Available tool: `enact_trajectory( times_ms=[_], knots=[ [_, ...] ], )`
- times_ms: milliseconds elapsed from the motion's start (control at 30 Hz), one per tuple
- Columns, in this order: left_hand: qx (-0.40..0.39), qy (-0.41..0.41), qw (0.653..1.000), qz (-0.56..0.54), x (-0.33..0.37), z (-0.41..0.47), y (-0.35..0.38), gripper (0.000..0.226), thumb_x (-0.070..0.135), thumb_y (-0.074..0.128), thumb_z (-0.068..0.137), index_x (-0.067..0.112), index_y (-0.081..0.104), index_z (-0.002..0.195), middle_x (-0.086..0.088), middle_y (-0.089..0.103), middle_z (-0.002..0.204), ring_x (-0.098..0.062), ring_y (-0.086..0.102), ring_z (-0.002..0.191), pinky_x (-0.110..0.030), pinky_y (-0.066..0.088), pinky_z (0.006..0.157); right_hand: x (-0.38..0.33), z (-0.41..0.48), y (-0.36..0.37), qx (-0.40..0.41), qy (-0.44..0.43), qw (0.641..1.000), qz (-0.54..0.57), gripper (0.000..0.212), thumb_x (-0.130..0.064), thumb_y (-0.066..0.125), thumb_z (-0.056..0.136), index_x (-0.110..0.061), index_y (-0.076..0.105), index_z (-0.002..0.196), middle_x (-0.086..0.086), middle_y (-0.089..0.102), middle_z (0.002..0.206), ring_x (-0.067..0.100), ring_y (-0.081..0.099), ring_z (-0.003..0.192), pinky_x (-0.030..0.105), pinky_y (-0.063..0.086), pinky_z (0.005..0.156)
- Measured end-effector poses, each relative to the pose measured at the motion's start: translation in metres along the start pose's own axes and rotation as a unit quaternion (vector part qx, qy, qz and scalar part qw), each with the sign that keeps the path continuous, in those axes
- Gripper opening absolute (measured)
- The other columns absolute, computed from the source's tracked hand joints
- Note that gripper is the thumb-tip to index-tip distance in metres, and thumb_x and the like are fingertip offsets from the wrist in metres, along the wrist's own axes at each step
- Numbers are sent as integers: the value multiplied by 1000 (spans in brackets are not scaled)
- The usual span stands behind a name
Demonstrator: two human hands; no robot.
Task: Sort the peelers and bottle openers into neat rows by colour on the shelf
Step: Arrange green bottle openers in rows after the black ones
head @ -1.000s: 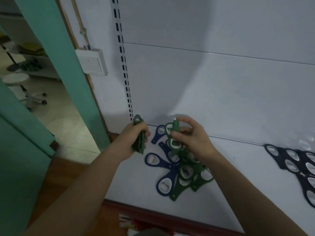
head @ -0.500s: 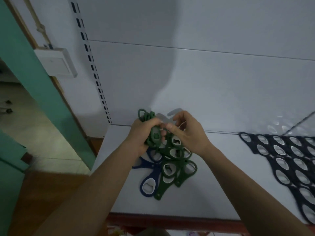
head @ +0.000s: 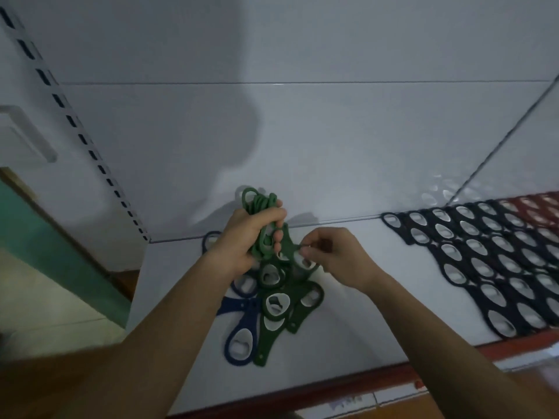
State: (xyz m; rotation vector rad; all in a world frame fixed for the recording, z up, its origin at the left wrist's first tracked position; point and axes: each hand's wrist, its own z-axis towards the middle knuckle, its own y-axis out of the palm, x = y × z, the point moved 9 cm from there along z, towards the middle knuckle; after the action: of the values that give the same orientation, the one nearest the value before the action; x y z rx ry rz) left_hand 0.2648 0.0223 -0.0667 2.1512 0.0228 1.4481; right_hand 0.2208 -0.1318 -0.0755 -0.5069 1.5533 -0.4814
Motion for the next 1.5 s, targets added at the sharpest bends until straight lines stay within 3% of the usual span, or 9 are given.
enact_trajectory(
  times_ms=[233, 433, 533, 667, 967, 1067, 1133, 1233, 1500],
  knots=[
    [-92, -62, 986, -128, -35, 30, 82, 26, 9, 67, 86, 15, 59, 110, -6, 65, 82, -17, 62, 64, -31, 55, 61, 81, -54, -90, 213, 133, 954, 166, 9, -10, 63, 99, -11, 64, 90, 3, 73, 78, 10, 64, 64, 28, 49, 60],
    [-102, -111, 987, -61, -90, 57, 147, 9, 7, 59, 98, 13, 64, 103, -6, 68, 84, -18, 63, 64, -31, 54, 59, 114, -121, -150, 331, 174, 921, -107, 6, -20, 67, 95, -22, 65, 90, -9, 66, 77, 5, 60, 67, 15, 41, 57],
    [-98, -132, 985, -54, -107, 70, 167, 5, 10, 60, 97, 13, 64, 98, -3, 63, 79, -15, 57, 60, -27, 50, 55, 120, -131, -164, 353, 177, 917, -52, 9, -17, 62, 99, -19, 66, 91, -5, 69, 81, 8, 65, 69, 17, 49, 60],
    [-108, -129, 985, -36, -127, 85, 196, 7, 9, 60, 96, 12, 64, 101, -4, 61, 76, -15, 56, 59, -26, 48, 54, 129, -123, -179, 300, 164, 937, 78, 12, -11, 71, 94, -16, 68, 104, 3, 72, 87, 20, 73, 67, 42, 63, 67],
    [-91, -51, 993, -59, -134, 95, 196, 11, 8, 57, 95, 14, 66, 97, -6, 61, 76, -18, 56, 59, -29, 48, 57, 120, -69, -162, -6, 98, 981, -168, 37, -3, 60, 90, -27, 67, 116, -9, 71, 100, 4, 63, 87, 25, 50, 80],
    [-91, -47, 993, -57, -136, 95, 196, 10, 9, 58, 96, 15, 66, 96, -5, 62, 76, -17, 56, 60, -28, 48, 57, 110, -66, -164, 80, 37, 962, -258, 33, -8, 61, 93, -23, 66, 123, -1, 61, 119, 19, 54, 111, 36, 47, 94],
    [-93, -53, 992, -69, -138, 97, 194, 9, 10, 58, 96, 16, 65, 97, -4, 61, 78, -17, 56, 61, -28, 49, 56, 108, -83, -170, 170, 48, 957, -232, 20, -22, 65, 94, -22, 66, 114, -3, 58, 104, 17, 54, 95, 34, 48, 82],
    [-92, -69, 988, -100, -140, 100, 193, 8, 12, 60, 95, 17, 64, 90, -4, 60, 79, -16, 55, 63, -28, 49, 57, 116, -101, -142, 118, 96, 960, -236, 22, -40, 74, 85, -25, 59, 92, -6, 54, 91, 15, 53, 82, 30, 44, 68],
    [-96, -84, 987, -102, -142, 100, 195, 9, 13, 56, 96, 17, 62, 91, -3, 61, 80, -17, 57, 67, -30, 51, 64, 116, -96, -136, 139, 37, 956, -255, 14, -8, 60, 88, -11, 74, 92, 5, 62, 94, 25, 59, 84, 42, 52, 71]
  ],
)
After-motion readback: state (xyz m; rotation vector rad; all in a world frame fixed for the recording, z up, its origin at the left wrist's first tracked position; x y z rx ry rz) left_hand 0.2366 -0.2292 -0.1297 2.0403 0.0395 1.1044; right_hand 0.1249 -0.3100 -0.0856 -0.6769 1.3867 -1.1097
